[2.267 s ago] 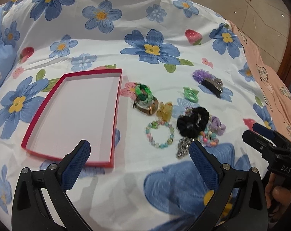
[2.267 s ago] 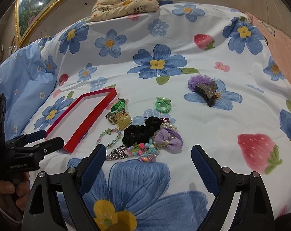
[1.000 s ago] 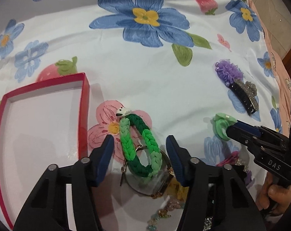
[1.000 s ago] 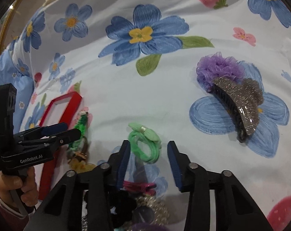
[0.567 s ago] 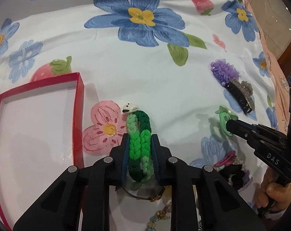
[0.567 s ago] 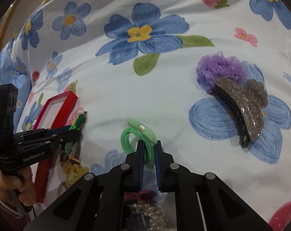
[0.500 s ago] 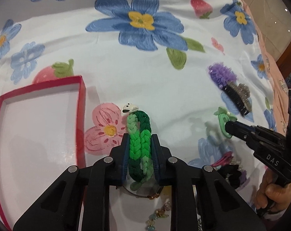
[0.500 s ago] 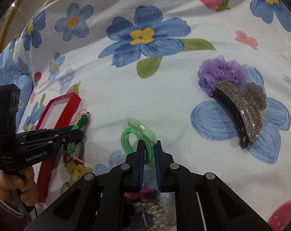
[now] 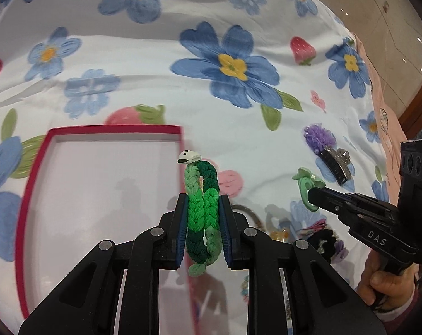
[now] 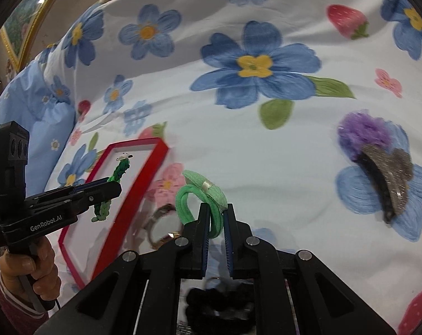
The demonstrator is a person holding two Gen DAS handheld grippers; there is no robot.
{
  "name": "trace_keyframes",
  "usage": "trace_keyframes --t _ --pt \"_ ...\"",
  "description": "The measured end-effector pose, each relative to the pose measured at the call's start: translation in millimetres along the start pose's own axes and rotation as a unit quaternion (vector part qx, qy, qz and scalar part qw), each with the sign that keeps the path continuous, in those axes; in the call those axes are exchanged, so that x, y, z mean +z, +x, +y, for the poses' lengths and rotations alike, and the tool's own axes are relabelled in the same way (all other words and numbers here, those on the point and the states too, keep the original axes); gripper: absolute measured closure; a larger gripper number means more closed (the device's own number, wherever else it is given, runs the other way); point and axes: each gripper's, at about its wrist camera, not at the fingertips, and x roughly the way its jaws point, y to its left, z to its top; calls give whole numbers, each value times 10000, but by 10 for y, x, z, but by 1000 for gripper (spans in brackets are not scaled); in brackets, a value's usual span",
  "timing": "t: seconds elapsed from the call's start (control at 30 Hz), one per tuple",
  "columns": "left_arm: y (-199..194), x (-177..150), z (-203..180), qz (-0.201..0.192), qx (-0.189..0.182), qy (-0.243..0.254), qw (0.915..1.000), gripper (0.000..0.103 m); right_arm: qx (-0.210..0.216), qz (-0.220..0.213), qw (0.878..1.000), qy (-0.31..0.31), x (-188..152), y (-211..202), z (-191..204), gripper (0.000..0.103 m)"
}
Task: Organize jewelry
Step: 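Carry both items into the red box lid and open both tools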
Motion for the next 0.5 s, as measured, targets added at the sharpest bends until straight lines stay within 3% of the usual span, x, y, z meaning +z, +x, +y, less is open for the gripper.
trace_keyframes --t 0.5 --pt "-260 -159 670 -123 330 -451 9984 84 433 176 9974 -543 137 335 765 94"
